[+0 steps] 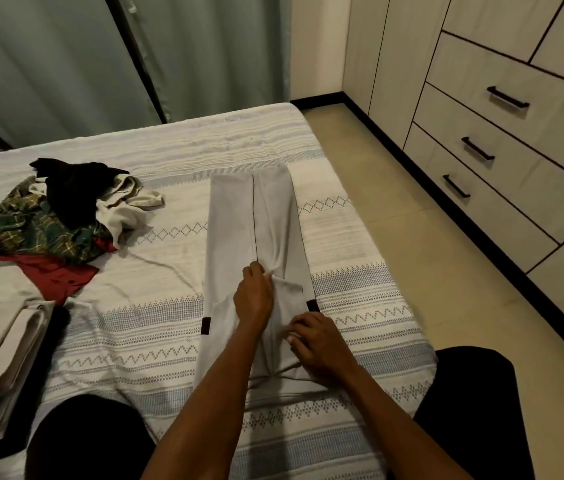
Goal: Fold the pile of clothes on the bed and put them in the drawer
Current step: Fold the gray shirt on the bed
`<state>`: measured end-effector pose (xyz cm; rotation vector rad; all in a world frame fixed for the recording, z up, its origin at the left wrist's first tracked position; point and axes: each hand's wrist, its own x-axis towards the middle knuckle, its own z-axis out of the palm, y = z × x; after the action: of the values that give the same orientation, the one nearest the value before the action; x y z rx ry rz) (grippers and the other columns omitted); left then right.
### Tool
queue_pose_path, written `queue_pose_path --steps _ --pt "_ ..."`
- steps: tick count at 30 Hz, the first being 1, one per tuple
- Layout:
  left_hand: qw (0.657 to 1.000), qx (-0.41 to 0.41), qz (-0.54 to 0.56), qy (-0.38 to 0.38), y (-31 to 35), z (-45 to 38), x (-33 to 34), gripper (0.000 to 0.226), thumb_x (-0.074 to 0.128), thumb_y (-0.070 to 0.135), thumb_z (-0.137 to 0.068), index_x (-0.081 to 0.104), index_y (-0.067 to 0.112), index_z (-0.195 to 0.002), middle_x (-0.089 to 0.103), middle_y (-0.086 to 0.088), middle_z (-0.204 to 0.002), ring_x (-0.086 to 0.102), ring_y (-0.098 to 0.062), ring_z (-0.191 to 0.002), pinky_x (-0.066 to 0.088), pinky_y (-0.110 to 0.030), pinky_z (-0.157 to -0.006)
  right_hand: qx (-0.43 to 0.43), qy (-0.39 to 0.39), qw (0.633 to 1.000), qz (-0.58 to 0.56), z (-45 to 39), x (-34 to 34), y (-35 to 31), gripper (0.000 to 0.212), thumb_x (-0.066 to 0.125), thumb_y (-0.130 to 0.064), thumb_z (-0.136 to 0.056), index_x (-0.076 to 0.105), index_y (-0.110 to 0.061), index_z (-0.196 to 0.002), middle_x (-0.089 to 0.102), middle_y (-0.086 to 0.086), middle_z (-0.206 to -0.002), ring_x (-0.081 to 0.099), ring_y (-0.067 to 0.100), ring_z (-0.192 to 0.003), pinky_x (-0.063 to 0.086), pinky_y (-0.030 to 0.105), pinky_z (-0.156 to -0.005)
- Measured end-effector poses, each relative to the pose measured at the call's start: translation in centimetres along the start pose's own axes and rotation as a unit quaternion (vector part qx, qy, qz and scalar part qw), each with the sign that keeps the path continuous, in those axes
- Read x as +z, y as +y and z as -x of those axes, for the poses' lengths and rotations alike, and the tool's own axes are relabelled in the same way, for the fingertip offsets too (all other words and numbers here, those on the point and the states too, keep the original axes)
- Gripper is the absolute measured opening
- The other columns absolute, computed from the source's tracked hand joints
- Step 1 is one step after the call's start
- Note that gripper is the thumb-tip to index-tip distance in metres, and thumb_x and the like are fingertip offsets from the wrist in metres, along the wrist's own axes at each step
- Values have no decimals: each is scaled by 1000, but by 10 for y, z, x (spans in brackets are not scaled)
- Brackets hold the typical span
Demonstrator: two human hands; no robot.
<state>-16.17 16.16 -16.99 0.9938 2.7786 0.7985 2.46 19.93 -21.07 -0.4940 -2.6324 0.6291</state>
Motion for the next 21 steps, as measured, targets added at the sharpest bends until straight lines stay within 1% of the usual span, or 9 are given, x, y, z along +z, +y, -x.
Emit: queue_pose_path --steps 2,4,6,8,11,13,16,18,21 --pt "995 95 -29 -21 -5 5 5 21 50 30 -101 58 14 -112 63 -7 -110 62 -26 -92 54 -43 -79 43 20 998 29 -6 -1 -1 34 46 -39 -101 61 -29 -130 56 -6 -132 46 14 -127 39 38 -106" --pt "979 185 -67 -56 -16 14 10 19 56 25 -98 64 16 -113 65 -7 -115 62 -28 -101 51 -43 -91 77 -18 995 60 -7 1 -3 47 39 -44 -104 47 -26 -146 44 0 -152 34 21 -144 26 39 -118" --pt "966 235 -94 -47 -30 24 13 25 61 20 -94 65 16 -119 64 -7 -122 61 -33 -110 47 -48 -97 101 -74 991 39 -5 5 -2 56 37 -48 -104 33 -25 -156 27 1 -164 20 21 -152 13 38 -122" --pt "964 246 -97 -27 -36 35 8 33 61 23 -95 61 18 -128 61 -5 -130 57 -31 -119 45 -48 -100 123 -66 989 -42 -1 2 2 56 38 -44 -106 29 -25 -158 23 -1 -165 17 16 -153 12 37 -125" --pt "963 252 -96 -9 -47 50 -8 35 61 21 -94 59 18 -129 60 -7 -132 56 -30 -121 45 -45 -97 159 -3 975 -153 11 -11 15 46 44 -32 -106 43 -22 -151 37 -4 -159 29 7 -146 27 39 -121" --pt "967 230 -113 0 -66 63 -21 35 57 27 -96 58 19 -130 59 -9 -134 56 -33 -121 45 -46 -96 125 -16 985 -118 26 -19 22 43 44 -33 -103 54 -20 -144 43 -1 -155 36 9 -142 34 40 -117" --pt "982 141 -122 -34 -116 87 -36 51 41 45 -97 52 17 -138 52 -15 -142 51 -36 -126 45 -49 -100 47 -38 997 -43 48 -20 36 43 47 -36 -98 64 -20 -135 50 6 -150 46 22 -137 42 40 -111" --pt "988 122 -77 -51 -143 107 -45 58 36 49 -97 53 12 -139 49 -18 -145 47 -37 -130 41 -47 -107 43 -23 998 -42 59 -21 41 42 49 -35 -95 67 -21 -130 56 8 -144 52 25 -130 46 41 -106" --pt "994 67 84 -17 -160 131 -75 28 45 36 -97 62 22 -114 59 -8 -122 57 -31 -114 44 -35 -98 45 -4 997 -56 67 -29 46 39 49 -26 -91 72 -15 -120 63 9 -133 53 19 -122 50 44 -101"
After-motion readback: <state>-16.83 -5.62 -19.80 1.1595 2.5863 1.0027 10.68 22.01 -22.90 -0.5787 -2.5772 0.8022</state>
